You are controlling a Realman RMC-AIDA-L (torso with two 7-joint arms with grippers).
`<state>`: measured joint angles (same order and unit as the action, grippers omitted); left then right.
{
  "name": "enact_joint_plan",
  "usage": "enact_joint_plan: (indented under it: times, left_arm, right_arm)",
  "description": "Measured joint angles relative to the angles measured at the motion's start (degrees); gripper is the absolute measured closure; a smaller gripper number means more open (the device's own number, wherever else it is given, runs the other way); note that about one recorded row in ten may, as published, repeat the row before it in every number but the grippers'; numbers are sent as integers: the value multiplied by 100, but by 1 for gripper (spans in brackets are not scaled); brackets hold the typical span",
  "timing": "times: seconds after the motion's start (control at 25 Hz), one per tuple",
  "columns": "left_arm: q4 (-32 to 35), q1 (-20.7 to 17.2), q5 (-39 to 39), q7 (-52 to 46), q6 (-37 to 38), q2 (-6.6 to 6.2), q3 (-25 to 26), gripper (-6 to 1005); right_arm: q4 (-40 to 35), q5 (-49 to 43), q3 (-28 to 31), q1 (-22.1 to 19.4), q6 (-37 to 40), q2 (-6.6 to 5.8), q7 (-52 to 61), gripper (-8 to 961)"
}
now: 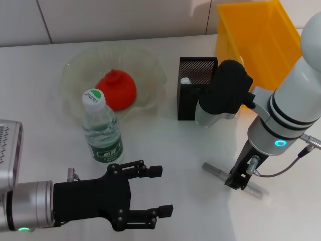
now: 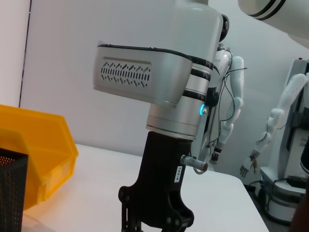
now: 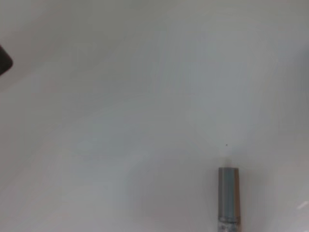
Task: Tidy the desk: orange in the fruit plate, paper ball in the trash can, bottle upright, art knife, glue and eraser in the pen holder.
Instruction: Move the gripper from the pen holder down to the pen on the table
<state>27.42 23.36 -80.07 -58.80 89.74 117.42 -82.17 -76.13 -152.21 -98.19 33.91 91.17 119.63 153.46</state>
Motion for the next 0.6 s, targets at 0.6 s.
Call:
enact_joint_plan:
  times: [0.6]
  left_arm:
    - [0, 6, 0, 0, 21, 0, 0, 197]
  right_arm:
    - [-548, 36, 567, -153, 321, -29, -141, 898]
